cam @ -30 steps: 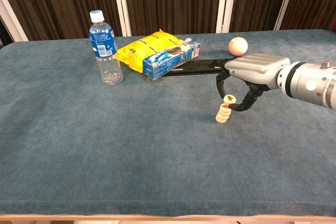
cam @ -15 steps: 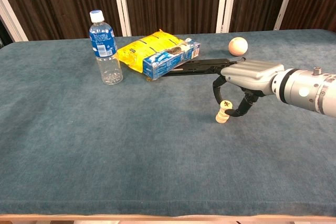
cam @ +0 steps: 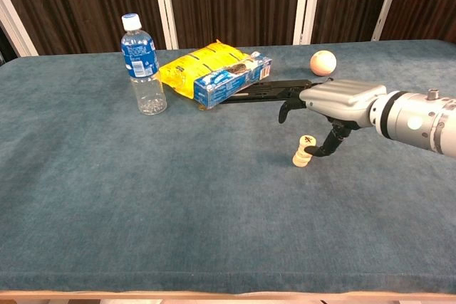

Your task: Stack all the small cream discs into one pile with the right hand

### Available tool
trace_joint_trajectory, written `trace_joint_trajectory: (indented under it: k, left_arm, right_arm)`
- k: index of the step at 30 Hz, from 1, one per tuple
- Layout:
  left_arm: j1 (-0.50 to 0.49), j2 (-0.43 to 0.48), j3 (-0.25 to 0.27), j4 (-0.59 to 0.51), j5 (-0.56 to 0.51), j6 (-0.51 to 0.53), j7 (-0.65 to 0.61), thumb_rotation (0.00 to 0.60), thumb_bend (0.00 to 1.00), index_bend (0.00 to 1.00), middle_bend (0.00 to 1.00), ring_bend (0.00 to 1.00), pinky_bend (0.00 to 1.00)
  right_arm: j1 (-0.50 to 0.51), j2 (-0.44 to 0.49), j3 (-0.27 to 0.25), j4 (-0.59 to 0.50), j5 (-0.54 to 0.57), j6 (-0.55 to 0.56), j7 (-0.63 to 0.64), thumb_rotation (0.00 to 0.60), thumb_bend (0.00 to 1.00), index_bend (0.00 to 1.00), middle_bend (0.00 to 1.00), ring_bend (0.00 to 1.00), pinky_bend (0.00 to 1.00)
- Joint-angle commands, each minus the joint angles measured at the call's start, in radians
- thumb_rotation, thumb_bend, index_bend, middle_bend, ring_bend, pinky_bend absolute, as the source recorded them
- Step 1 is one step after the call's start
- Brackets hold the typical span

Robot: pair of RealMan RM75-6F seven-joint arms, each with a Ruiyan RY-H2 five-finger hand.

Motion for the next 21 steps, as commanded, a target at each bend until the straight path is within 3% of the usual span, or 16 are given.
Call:
trace_joint_trajectory:
  k: [1, 4, 6, 8, 12, 16, 21]
  left_arm:
    - [0.001, 0.001, 0.001, 0.0, 0.001, 0.002, -0.001, 0.6, 0.38, 0.0, 0.0, 0.0, 0.09]
    - [0.003, 0.004, 0.002, -0.002, 0.004, 0.005, -0.002, 0.6, 0.38, 0.0, 0.0, 0.0, 0.09]
    - [0.007, 0.007, 0.002, -0.004, 0.006, 0.013, -0.005, 0.6, 0.38, 0.0, 0.0, 0.0, 0.09]
    - [0.01, 0.01, 0.002, -0.006, 0.007, 0.019, -0.006, 0.6, 0.38, 0.0, 0.0, 0.0, 0.09]
    - [0.013, 0.009, 0.003, -0.008, 0.001, 0.019, 0.009, 0.6, 0.38, 0.0, 0.0, 0.0, 0.09]
    - [0.007, -0.003, 0.008, -0.014, -0.006, 0.001, 0.056, 0.6, 0.38, 0.0, 0.0, 0.0, 0.09]
    - [0.002, -0.021, 0.016, -0.01, -0.007, -0.013, 0.094, 0.6, 0.38, 0.0, 0.0, 0.0, 0.09]
  right_arm:
    - [-0.011, 0.028, 0.002, -0.031, -0.021, 0.022, 0.015, 0.6, 0.47, 0.32, 0.02, 0.0, 0.0]
    - [-0.051, 0.096, -0.003, -0.103, -0.06, 0.076, 0.058, 0.6, 0.4, 0.23, 0.0, 0.0, 0.0]
    - [-0.107, 0.18, -0.024, -0.187, -0.105, 0.139, 0.106, 0.6, 0.29, 0.15, 0.0, 0.0, 0.0]
    - [-0.171, 0.27, -0.06, -0.263, -0.149, 0.211, 0.133, 0.6, 0.21, 0.06, 0.0, 0.0, 0.0]
    - [-0.375, 0.448, -0.166, -0.374, -0.235, 0.445, 0.192, 0.6, 0.18, 0.01, 0.0, 0.0, 0.0]
    - [-0.562, 0.457, -0.211, -0.314, -0.233, 0.644, 0.295, 0.6, 0.18, 0.03, 0.0, 0.0, 0.0]
    - [-0.635, 0.406, -0.22, -0.204, -0.22, 0.67, 0.33, 0.6, 0.18, 0.03, 0.0, 0.0, 0.0]
